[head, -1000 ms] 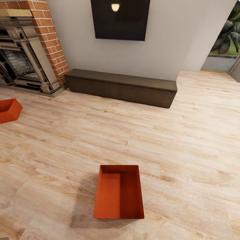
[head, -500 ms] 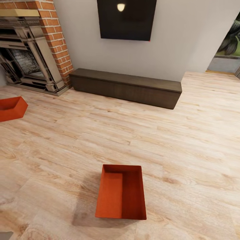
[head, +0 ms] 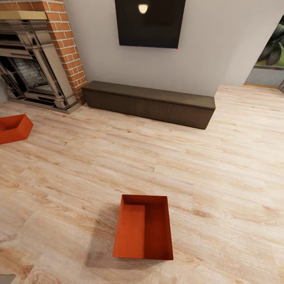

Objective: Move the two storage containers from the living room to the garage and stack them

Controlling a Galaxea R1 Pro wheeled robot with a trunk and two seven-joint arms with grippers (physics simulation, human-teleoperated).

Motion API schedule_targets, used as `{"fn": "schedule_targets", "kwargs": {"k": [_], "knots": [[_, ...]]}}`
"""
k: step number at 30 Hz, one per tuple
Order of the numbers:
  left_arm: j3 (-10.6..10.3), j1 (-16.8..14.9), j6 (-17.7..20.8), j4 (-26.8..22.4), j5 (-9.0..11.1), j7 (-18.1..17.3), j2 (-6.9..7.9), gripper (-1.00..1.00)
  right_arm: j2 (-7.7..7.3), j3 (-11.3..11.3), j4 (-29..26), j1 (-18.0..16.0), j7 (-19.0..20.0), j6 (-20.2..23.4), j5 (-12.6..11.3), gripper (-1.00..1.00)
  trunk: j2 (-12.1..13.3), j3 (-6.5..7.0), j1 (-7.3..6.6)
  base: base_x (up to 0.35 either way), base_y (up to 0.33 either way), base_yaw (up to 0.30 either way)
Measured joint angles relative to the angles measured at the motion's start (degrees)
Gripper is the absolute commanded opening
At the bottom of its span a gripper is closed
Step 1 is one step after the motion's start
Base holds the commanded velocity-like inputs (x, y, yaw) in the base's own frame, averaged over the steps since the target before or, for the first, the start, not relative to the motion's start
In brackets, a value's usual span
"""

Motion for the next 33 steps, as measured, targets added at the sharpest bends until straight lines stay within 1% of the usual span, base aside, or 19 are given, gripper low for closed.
{"fn": "schedule_targets", "kwargs": {"k": [14, 15, 17, 19, 21, 23, 25, 26, 27, 29, 31, 33], "knots": [[0.00, 0.00, 0.00, -0.08, 0.05, 0.00, 0.09, 1.00, 0.27, -0.06, -0.01, 0.00, -0.05, 0.00, -0.09, 1.00, 0.00, 0.00, 0.00, 0.000, 0.000, 0.000], [0.09, -0.01, 0.06, -1.81, 0.15, 0.07, 0.61, 1.00, -0.60, -0.32, -0.22, 0.15, -2.06, 0.84, -0.33, 1.00, 0.00, 0.00, 0.00, 0.000, 0.000, 0.000], [0.11, -0.01, 0.10, -3.74, 0.06, 0.13, 1.11, 1.00, -1.05, -0.38, -0.26, -0.27, -3.29, 1.24, -0.43, 1.00, 0.00, 0.00, 0.00, 0.000, 0.000, 0.000], [0.15, -0.01, 0.25, -6.17, 0.01, 0.14, 1.89, 1.00, -2.33, -0.48, -0.37, -1.53, -4.59, 1.76, -0.62, 1.00, 0.00, 0.00, 0.00, 0.000, 0.000, 0.000], [0.33, -0.04, 0.73, -10.07, 0.01, 0.10, 3.74, 1.00, -3.92, -0.47, -0.83, -3.90, -5.77, 2.14, -1.14, 1.00, 0.00, 0.01, 0.00, 0.000, 0.000, 0.000], [0.40, -0.11, 1.22, -12.43, 0.14, 0.12, 4.80, 1.00, -4.47, -0.48, -1.29, -5.43, -6.24, 2.02, -1.42, 1.00, 0.00, 0.01, 0.00, 0.000, 0.000, 0.000], [0.51, -0.63, 4.13, -15.33, 0.20, 0.17, 6.49, 1.00, -5.08, -0.43, -2.42, -9.22, -8.07, 1.87, -1.71, 1.00, 0.00, 0.02, 0.00, 0.000, 0.000, 0.000], [0.56, -1.42, 6.37, -16.12, 0.17, 0.19, 7.19, 1.00, -5.24, -0.44, -2.79, -11.16, -9.41, 1.82, -1.80, 1.00, 0.00, 0.02, 0.00, 0.000, 0.000, 0.000], [0.66, -3.21, 9.18, -16.82, 0.10, 0.21, 8.14, 1.00, -5.39, -0.43, -3.20, -13.62, -11.05, 1.62, -1.85, 1.00, 0.00, 0.02, 0.01, 0.000, 0.000, 0.000], [0.70, -4.75, 10.50, -17.02, 0.10, 0.22, 8.68, 1.00, -5.50, -0.55, -3.52, -15.34, -11.76, 1.27, -1.93, 1.00, 0.00, 0.01, 0.00, 0.000, 0.000, 0.000], [0.82, -7.67, 12.01, -17.17, 0.09, 0.28, 9.61, 1.00, -5.56, -0.43, -4.03, -18.75, -12.73, 0.25, -1.89, 1.00, 0.00, 0.02, 0.00, 0.000, 0.000, 0.000], [0.98, -9.23, 12.48, -17.21, 0.11, 0.29, 10.13, 1.00, -5.59, -0.55, -4.13, -20.55, -12.98, -0.13, -1.97, 1.00, 0.00, 0.01, 0.00, 0.000, 0.000, 0.000]]}}
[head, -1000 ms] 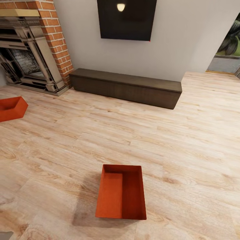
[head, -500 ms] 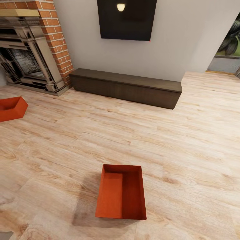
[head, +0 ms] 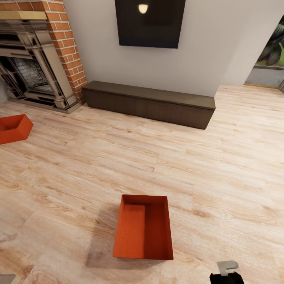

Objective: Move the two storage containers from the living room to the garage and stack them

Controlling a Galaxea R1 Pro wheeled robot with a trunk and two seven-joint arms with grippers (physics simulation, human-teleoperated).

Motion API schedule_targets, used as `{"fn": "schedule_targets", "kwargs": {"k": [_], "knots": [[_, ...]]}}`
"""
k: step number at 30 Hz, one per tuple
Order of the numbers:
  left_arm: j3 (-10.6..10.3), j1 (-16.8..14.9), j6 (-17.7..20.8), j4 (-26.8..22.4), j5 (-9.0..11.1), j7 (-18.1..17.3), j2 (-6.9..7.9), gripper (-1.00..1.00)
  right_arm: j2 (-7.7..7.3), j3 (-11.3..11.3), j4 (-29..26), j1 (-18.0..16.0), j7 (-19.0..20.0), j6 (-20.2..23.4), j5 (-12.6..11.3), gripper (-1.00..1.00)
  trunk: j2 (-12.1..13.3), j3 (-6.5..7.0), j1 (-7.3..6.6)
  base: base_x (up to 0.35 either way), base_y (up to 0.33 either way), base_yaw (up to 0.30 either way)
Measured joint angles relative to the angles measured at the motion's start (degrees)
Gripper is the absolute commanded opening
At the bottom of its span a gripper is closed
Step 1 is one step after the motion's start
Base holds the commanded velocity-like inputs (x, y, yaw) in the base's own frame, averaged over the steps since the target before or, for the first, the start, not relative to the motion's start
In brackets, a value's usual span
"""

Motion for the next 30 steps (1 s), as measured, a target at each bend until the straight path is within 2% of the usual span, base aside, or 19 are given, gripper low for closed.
{"fn": "schedule_targets", "kwargs": {"k": [3, 6, 8, 9, 11, 12, 13, 14, 15, 16, 17, 18, 21, 24, 27, 29, 30], "knots": [[0.47, -4.51, 0.95, 0.01, -0.04, 0.91, 0.70, 1.00, 0.04, 0.00, -0.19, -4.15, -0.32, -0.47, -0.02, 1.00, 0.00, 0.00, 0.00, 0.000, 0.000, 0.000], [0.81, -10.81, 2.78, 0.44, 0.01, 6.51, -0.01, 1.00, 0.80, -0.30, -0.31, -10.14, -0.47, -0.24, 0.01, 1.00, 0.00, 0.01, 0.00, 0.000, 0.000, 0.000], [0.86, -13.87, 3.28, 0.78, 0.02, 9.54, -1.47, 1.00, 1.40, -0.62, -0.31, -12.59, -0.50, -0.09, -0.09, 1.00, 0.00, 0.00, 0.00, 0.000, 0.000, 0.000], [0.77, -15.73, 3.45, 0.98, 0.01, 11.06, -3.02, 1.00, 2.74, -0.54, -0.28, -13.62, -0.49, -0.03, -0.01, 1.00, 0.00, 0.01, 0.00, 0.000, 0.000, 0.000], [0.75, -17.61, 3.59, 1.14, -0.17, 12.19, -4.79, 1.00, 4.52, -0.70, -0.33, -14.39, -0.50, -0.03, -0.03, 1.00, 0.00, 0.00, 0.00, 0.000, 0.000, 0.000], [0.69, -19.20, 3.66, 1.22, -0.33, 12.91, -6.33, 1.00, 6.11, -0.63, -0.33, -14.88, -0.51, -0.04, 0.03, 1.00, 0.00, 0.00, 0.00, 0.000, 0.000, 0.000], [0.70, -20.04, 3.70, 1.25, -0.48, 13.20, -7.14, 1.00, 6.89, -0.75, -0.33, -15.07, -0.50, -0.12, 0.01, 1.00, 0.00, 0.00, 0.00, 0.000, 0.000, 0.000], [0.67, -21.52, 3.71, 1.27, -0.61, 13.56, -8.58, 1.00, 8.01, -0.74, -0.42, -15.30, -0.47, -0.17, 0.02, 1.00, 0.00, 0.00, 0.00, 0.000, 0.000, 0.000], [0.69, -22.28, 3.68, 1.29, -0.70, 13.70, -9.38, 1.00, 8.50, -0.83, -0.42, -15.39, -0.47, -0.27, -0.01, 1.00, 0.00, 0.00, 0.00, 0.000, 0.000, 0.000], [0.65, -23.38, 3.51, 1.29, -0.73, 13.87, -10.85, 1.00, 9.31, -0.85, -0.42, -15.52, -0.44, -0.44, -0.01, 1.00, 0.00, 0.00, 0.00, 0.000, 0.000, 0.000], [0.48, -23.83, 3.42, 1.26, -0.68, 13.97, -11.65, 1.00, 9.73, -0.91, -0.41, -15.57, -0.35, -0.55, -0.03, 1.00, 0.00, 0.00, 0.00, 0.000, 0.000, 0.000], [0.40, -24.41, 3.20, 1.20, -0.75, 14.05, -13.18, 1.00, 10.46, -0.90, -0.41, -15.64, -0.15, -0.83, -0.01, 1.00, 0.00, 0.00, 0.00, 0.000, 0.000, 0.000], [0.28, -24.94, 2.48, 1.09, -1.04, 14.14, -15.36, 1.00, 11.46, -0.92, -0.40, -15.67, 0.10, -2.00, -0.01, 1.00, 0.00, 0.00, 0.00, 0.000, 0.000, 0.000], [0.09, -25.30, -0.60, 0.88, -1.65, 14.26, -18.07, 1.00, 11.98, -0.99, -0.13, -15.63, 0.20, -2.90, -0.08, 1.00, 0.00, 0.00, 0.00, 0.000, 0.000, 0.000], [0.00, -25.40, -2.65, 0.49, -2.88, 14.36, -19.94, 1.00, 12.42, -1.02, 0.32, -15.55, 0.24, -3.23, 0.14, 1.00, 0.00, -0.01, 0.00, 0.000, 0.000, 0.000], [-0.01, -25.43, -3.16, 0.30, -4.00, 14.49, -20.49, 1.00, 12.56, -1.03, 0.50, -15.43, 0.28, -3.21, 0.18, 1.00, 0.00, -0.01, 0.00, 0.000, 0.000, 0.000], [-0.03, -25.46, -3.48, 0.17, -5.39, 14.60, -20.81, 1.00, 12.66, -1.04, 0.61, -15.23, 0.31, -3.15, 0.19, 1.00, 0.00, -0.01, 0.00, 0.000, 0.000, 0.000]]}}
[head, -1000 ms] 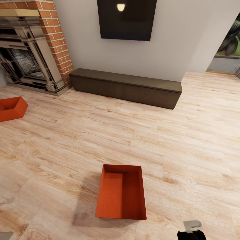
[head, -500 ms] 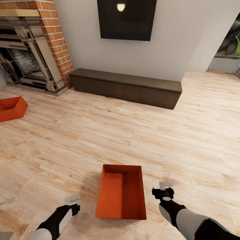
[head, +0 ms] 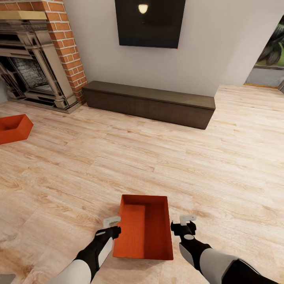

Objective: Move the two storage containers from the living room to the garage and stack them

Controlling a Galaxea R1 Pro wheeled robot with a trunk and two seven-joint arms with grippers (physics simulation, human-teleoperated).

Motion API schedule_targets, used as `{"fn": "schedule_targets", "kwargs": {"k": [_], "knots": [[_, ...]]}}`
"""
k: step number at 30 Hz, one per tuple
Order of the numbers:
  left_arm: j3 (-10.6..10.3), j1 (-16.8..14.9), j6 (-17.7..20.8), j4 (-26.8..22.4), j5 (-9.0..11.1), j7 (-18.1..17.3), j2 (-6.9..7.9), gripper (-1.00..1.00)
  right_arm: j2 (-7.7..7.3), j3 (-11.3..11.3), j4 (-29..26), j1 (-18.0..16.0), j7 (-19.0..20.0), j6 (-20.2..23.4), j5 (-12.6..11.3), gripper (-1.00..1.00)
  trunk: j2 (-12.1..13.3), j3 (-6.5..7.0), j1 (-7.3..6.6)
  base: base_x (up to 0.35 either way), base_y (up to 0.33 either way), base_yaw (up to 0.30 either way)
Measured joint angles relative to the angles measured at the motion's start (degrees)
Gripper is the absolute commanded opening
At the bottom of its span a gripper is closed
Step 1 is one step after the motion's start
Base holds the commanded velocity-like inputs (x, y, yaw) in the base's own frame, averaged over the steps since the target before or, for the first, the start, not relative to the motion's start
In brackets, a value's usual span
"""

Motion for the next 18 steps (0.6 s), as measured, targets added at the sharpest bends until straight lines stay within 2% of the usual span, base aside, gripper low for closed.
{"fn": "schedule_targets", "kwargs": {"k": [1, 4, 10, 18], "knots": [[0.00, -0.02, -0.26, 0.02, -1.99, 0.06, -0.26, 1.00, 0.12, 0.00, 0.10, 0.23, 0.05, 0.12, -0.05, 1.00, 0.00, 0.00, 0.00, 0.000, 0.000, 0.000], [-0.02, -0.06, -0.57, -0.08, -4.13, 0.11, -0.43, 1.00, -0.04, -0.02, -0.24, 0.10, 0.33, -0.18, -0.26, 1.00, 0.00, 0.00, 0.00, 0.000, 0.000, 0.000], [-0.07, -0.10, -1.23, -0.50, -5.25, 0.14, -0.43, 1.00, 0.03, -0.01, -0.45, 0.02, 0.47, -0.31, -0.42, 1.00, 0.00, 0.00, 0.00, 0.000, 0.000, 0.000], [-0.01, -0.10, -1.39, -2.11, -5.45, 0.15, -0.29, 1.00, 0.16, 0.09, -0.49, 0.00, 0.49, 0.26, -0.34, 1.00, 0.00, 0.00, 0.00, 0.000, 0.000, 0.000]]}}
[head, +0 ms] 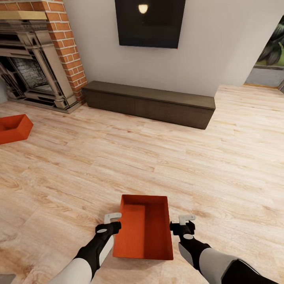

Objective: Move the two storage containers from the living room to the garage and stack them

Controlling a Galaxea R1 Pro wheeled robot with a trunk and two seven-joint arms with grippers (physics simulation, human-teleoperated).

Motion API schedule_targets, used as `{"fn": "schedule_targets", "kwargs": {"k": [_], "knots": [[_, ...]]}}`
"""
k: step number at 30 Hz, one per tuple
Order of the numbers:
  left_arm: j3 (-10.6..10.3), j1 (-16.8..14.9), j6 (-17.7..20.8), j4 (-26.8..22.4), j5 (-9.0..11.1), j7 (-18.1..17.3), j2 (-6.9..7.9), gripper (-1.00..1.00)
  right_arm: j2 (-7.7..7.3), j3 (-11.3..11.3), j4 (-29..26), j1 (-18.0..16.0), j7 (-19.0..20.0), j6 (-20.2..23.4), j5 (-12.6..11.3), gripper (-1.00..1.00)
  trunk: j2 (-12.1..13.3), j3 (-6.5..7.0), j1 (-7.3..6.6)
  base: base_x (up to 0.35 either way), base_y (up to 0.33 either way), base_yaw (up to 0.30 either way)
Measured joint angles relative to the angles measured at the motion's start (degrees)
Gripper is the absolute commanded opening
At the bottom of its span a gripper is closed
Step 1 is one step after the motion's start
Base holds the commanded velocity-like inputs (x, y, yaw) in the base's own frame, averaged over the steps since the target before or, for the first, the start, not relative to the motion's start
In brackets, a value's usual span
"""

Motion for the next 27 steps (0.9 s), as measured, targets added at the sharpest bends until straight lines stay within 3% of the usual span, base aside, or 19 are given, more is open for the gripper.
{"fn": "schedule_targets", "kwargs": {"k": [27], "knots": [[0.12, 0.00, -0.09, -0.07, 0.26, 0.09, 0.02, 1.00, 0.08, -0.26, 0.00, 0.00, 0.94, -0.03, -0.20, 1.00, 0.00, 0.00, 0.00, 0.000, 0.000, 0.000]]}}
